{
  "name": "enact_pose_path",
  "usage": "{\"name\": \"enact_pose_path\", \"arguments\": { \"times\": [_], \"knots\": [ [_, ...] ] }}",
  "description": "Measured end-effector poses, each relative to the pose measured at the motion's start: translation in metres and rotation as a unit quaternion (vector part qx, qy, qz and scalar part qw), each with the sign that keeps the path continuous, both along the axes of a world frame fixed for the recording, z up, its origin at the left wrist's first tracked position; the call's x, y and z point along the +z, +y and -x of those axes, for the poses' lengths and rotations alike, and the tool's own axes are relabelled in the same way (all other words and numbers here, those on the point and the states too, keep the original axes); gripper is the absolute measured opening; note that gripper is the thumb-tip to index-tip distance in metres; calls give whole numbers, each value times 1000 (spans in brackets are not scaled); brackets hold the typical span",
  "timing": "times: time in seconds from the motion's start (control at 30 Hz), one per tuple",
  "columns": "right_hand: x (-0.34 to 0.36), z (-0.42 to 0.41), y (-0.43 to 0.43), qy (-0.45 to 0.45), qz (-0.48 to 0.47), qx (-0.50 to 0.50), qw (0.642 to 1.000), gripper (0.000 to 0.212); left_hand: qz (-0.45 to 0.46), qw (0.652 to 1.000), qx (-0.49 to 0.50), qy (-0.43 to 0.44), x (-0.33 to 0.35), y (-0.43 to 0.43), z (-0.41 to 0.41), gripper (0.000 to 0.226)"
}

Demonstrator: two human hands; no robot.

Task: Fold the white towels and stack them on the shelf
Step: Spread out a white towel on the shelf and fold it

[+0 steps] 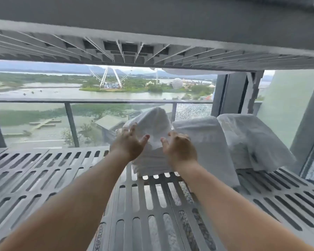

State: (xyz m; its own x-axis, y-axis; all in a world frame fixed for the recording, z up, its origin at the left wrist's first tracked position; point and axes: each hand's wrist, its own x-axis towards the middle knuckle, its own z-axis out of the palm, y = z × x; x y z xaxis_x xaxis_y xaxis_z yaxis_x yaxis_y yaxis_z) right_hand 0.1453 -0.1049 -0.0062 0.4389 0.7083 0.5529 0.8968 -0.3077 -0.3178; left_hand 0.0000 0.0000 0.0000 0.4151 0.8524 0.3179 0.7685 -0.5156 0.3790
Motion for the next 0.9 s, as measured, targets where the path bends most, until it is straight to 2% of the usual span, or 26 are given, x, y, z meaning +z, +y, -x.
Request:
{"name": "enact_pose_path", "arguments": {
  "times": [0.07, 0.17, 0.27, 0.33, 0.53, 0.73, 0.9],
  "knots": [
    [2, -7, 11, 26, 25, -12, 999, 54, 33, 999, 0, -23, 0, 2, -6, 86],
    [7, -12, 27, 51, 76, -13, 996, 54, 35, 999, 8, -10, 3, 4, -12, 79],
    [7, -17, 33, 55, 88, -2, 995, 53, 15, 999, 37, 15, 6, 3, -15, 58],
    [7, -22, 34, 49, 82, 13, 995, 52, -10, 998, 58, 2, 6, 4, -16, 41],
    [-2, -26, 34, 43, -25, 122, 991, 29, -27, 987, 129, -90, 2, 4, -17, 18],
    [-13, -23, 35, 81, -112, 163, 977, 35, -47, 980, 157, -114, 4, 1, -16, 14],
    [-6, -11, 31, 132, -178, 229, 948, 40, -53, 976, 136, -159, 2, -8, -8, 8]
  ]
}}
